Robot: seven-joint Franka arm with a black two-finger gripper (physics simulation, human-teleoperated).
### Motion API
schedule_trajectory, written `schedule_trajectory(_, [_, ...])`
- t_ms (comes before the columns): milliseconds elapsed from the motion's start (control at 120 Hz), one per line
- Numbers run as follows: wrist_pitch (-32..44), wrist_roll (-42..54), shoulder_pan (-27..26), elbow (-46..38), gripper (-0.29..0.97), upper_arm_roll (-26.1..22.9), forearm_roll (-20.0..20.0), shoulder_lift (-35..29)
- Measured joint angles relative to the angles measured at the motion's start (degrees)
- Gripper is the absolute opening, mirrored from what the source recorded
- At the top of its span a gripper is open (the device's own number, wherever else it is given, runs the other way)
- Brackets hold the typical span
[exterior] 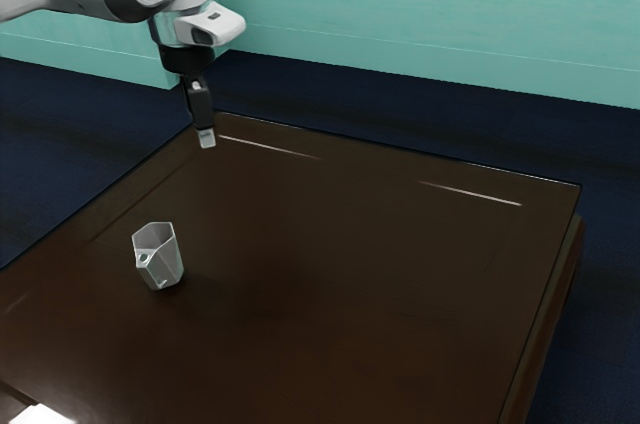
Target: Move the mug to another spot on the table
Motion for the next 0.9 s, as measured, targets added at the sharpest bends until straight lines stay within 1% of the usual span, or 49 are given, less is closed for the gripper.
schedule_trajectory(258, [-0.13, 3.11, 0.01, 0.03, 0.68, -0.08, -0.05, 0.03])
schedule_trajectory(300, [-0.15, 3.36, -0.03, -0.38, 0.68, -0.08, -0.14, -0.77])
schedule_trajectory(433, [-0.18, 1.51, -0.05, -8.32, 0.68, -0.04, -0.58, -6.78])
schedule_trajectory(542, [0.42, -1.68, 1.11, -13.95, 0.68, 0.04, -0.69, -10.17])
schedule_trajectory(642, [1.65, -4.65, 2.93, -16.99, 0.68, 0.03, -0.51, -11.95])
schedule_trajectory(775, [6.78, -8.60, 5.75, -27.14, 0.68, 0.02, -0.21, -18.43])
schedule_trajectory(833, [10.08, -10.82, 6.21, -31.30, 0.68, 0.01, 0.54, -20.04])
schedule_trajectory(900, [13.04, -13.41, 6.73, -33.39, 0.68, 0.09, 1.32, -20.09])
